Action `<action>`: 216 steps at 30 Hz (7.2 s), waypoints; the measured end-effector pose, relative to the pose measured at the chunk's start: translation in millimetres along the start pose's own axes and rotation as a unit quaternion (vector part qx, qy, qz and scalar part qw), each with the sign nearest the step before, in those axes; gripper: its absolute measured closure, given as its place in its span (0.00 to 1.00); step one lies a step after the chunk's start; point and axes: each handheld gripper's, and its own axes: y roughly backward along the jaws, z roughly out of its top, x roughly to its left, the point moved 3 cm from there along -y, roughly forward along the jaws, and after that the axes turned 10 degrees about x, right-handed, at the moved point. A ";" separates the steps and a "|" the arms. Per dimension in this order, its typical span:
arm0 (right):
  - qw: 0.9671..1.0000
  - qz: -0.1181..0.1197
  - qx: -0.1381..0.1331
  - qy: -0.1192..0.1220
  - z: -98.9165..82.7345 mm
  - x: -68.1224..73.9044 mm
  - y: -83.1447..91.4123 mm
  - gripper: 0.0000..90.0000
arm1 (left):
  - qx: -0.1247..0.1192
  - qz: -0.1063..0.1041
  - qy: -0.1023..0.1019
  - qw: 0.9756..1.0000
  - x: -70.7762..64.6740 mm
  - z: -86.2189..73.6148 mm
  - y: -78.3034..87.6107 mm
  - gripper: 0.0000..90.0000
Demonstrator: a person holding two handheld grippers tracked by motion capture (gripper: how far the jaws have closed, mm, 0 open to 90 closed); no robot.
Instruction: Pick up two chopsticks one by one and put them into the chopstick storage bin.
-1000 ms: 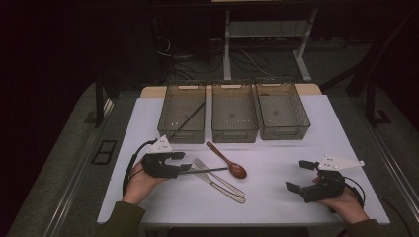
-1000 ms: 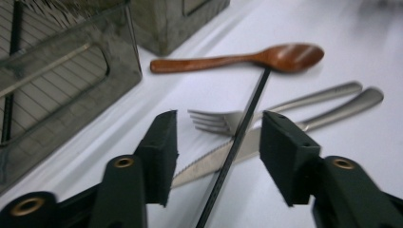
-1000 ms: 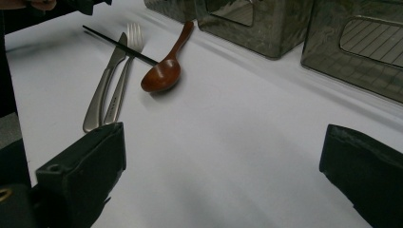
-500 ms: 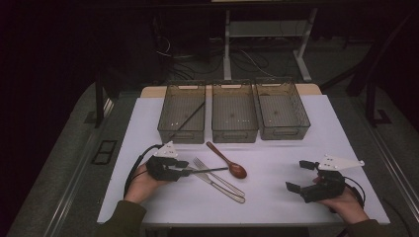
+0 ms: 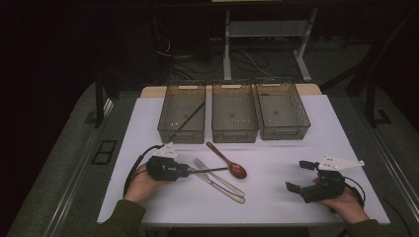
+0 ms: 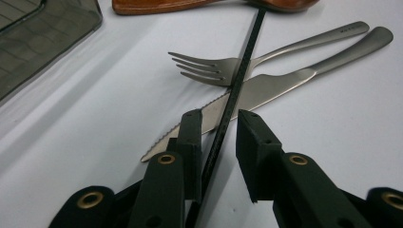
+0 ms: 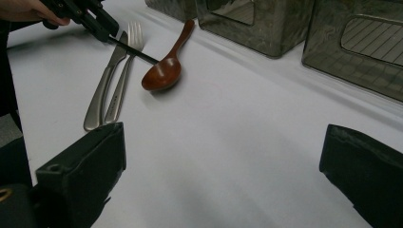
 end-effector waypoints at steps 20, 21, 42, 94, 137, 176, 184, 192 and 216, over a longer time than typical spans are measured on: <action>1.000 0.000 0.000 0.000 0.0 -0.1 0.2 0.01 | 0.008 -0.006 -0.018 1.000 -0.9 -3.3 -1.5 0.90; 1.000 0.000 -0.001 0.000 0.0 0.0 0.2 0.01 | 0.008 -0.005 -0.019 1.000 -1.0 -3.4 -1.4 0.90; 1.000 0.000 0.000 0.000 0.0 -0.1 0.4 0.01 | 0.007 -0.023 -0.030 0.999 -5.1 -2.8 -1.0 0.95; 1.000 -0.014 0.005 -0.015 -1.5 -5.2 -11.6 0.01 | -0.051 0.001 0.017 0.999 -9.6 17.5 36.9 0.95; 1.000 -0.017 0.002 -0.021 -1.9 -6.0 -9.9 0.01 | -0.080 0.053 0.076 0.992 35.3 61.5 56.6 0.95; 1.000 -0.015 0.002 -0.022 -2.2 -5.4 -8.9 0.01 | -0.110 0.112 0.149 0.976 110.5 112.3 69.9 0.95; 1.000 -0.014 0.001 -0.025 -2.3 -5.9 -8.0 0.01 | -0.109 0.134 0.170 0.970 125.6 111.8 58.8 0.95; 1.000 -0.013 0.000 -0.026 -2.4 -5.9 -7.5 0.01 | -0.097 0.146 0.187 0.967 136.9 111.9 45.3 0.95; 1.000 -0.010 -0.003 -0.026 -2.6 -6.6 -6.7 0.01 | -0.045 0.181 0.236 0.954 159.3 111.7 25.9 0.87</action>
